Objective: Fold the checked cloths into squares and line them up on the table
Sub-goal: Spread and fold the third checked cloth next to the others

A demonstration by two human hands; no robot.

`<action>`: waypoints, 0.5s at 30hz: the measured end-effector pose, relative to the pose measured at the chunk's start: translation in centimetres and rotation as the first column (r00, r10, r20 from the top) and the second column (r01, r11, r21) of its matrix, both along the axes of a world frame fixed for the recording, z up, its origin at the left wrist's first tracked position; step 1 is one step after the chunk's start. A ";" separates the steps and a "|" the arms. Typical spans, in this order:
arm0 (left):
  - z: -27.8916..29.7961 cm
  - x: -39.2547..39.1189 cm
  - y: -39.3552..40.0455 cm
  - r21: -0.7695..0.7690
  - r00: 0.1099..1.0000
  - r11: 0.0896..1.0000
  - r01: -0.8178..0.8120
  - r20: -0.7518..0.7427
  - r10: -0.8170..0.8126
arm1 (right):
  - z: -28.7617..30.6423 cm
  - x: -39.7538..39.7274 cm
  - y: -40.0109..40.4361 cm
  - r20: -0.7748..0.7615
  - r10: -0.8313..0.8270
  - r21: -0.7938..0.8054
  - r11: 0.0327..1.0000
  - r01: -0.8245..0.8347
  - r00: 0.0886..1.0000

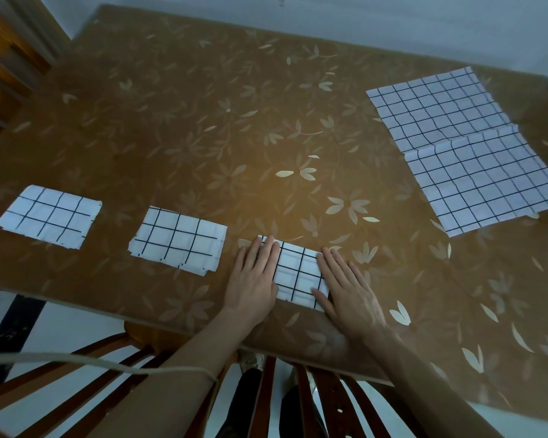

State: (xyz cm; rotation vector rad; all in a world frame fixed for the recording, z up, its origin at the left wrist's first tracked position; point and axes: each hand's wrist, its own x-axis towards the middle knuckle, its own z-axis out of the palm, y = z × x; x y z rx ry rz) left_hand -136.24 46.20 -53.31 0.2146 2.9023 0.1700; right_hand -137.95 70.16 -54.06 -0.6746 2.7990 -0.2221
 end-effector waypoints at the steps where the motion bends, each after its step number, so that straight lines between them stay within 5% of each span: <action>1: 0.0 0.1 0.0 0.001 1.000 1.000 -0.002 -0.001 0.002 | -0.1 0.0 0.3 0.001 0.004 0.012 1.000 -0.004 1.000; 15: 0.5 0.2 -0.4 0.041 0.998 0.999 0.024 0.055 -0.026 | 1.5 0.1 0.1 0.075 0.038 0.011 0.999 -0.039 0.996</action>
